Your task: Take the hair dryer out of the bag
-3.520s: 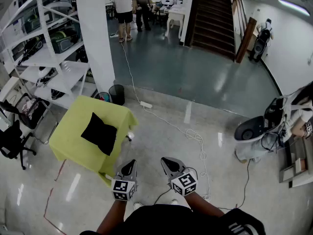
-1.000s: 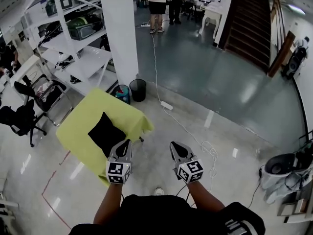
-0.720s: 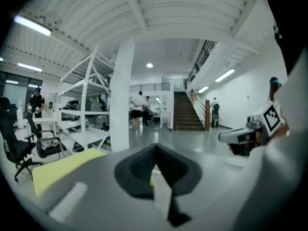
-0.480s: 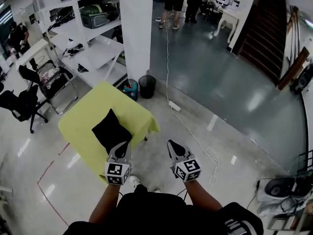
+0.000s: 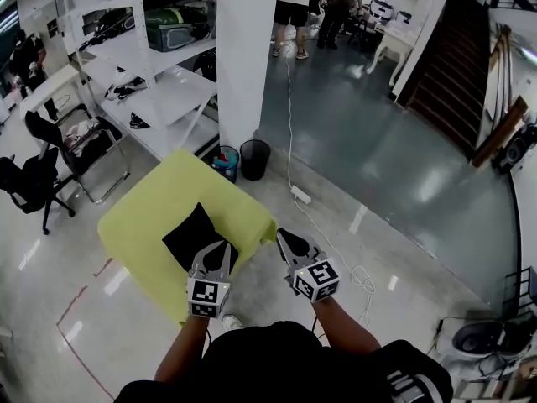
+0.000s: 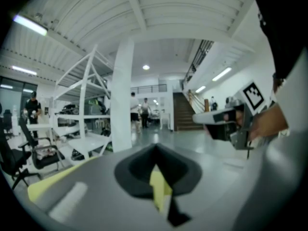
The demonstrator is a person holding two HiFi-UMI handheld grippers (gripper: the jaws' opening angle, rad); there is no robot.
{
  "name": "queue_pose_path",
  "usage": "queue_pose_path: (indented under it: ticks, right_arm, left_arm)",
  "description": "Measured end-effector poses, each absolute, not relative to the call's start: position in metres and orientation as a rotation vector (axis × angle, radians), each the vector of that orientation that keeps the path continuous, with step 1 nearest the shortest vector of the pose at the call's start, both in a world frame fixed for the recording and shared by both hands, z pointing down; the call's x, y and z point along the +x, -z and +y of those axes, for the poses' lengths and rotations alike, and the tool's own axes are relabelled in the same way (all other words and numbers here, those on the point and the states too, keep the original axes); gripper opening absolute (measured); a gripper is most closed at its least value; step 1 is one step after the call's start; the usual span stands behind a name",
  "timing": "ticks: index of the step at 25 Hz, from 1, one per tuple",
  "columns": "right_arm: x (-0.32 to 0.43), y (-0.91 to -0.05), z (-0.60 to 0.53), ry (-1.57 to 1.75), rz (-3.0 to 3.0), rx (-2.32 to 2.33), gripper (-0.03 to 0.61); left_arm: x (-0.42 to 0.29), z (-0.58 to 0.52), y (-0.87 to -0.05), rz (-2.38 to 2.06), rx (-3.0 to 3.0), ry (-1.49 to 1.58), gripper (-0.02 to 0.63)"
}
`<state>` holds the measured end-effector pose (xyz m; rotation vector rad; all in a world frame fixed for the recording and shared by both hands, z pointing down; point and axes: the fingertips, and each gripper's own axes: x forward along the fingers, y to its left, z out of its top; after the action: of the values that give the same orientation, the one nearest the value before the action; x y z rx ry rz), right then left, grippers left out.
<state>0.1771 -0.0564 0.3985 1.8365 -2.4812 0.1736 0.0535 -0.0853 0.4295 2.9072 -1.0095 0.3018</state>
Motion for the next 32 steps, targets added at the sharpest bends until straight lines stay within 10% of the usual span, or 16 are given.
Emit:
queue_pose_path:
  ticks: [32]
  right_arm:
    - [0.07, -0.516, -0.146, -0.406, -2.667, 1.232, 0.008]
  left_arm:
    - [-0.015, -0.115, -0.566, -1.209, 2.614, -0.647, 0.006]
